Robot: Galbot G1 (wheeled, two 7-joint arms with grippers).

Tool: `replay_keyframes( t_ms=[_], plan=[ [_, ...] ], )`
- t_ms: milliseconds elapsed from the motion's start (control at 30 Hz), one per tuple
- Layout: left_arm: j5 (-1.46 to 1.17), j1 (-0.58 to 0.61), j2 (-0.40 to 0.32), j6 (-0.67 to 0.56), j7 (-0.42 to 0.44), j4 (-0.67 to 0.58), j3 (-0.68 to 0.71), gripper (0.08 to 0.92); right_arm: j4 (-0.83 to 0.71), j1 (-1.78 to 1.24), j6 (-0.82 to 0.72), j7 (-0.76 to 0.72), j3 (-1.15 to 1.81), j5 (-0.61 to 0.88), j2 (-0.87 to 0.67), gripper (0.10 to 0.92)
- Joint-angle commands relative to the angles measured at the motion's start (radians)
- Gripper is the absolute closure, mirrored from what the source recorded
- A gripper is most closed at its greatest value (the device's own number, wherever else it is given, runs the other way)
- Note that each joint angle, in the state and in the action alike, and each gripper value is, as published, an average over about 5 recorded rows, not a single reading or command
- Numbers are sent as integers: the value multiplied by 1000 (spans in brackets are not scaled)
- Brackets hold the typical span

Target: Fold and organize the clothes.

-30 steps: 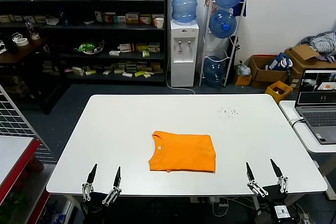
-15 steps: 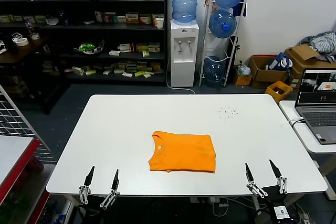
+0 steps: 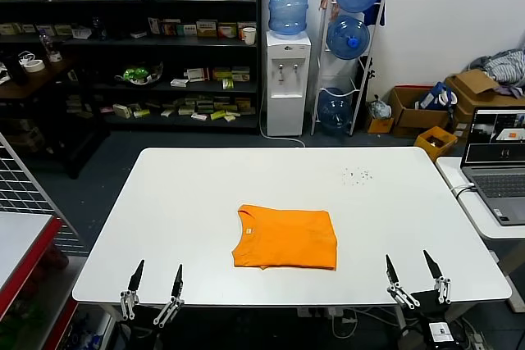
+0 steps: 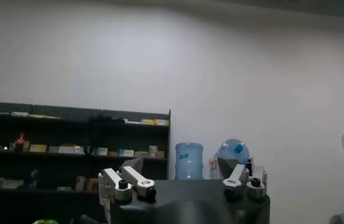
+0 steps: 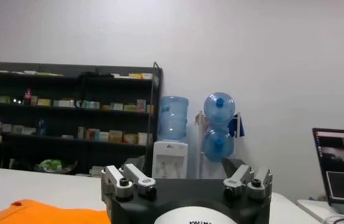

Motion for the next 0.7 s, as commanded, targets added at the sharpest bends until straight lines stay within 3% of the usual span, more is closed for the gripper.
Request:
replay_keyframes(
  t_ms=[33, 700],
  plan=[
    [-4, 3, -2, -4, 0, -4, -5, 177, -6, 5, -3, 23, 15, -8, 3, 203],
    [-2, -2, -3, -2, 1, -2, -11, 177, -7, 9, -9, 28, 1, -10, 8, 203]
  ],
)
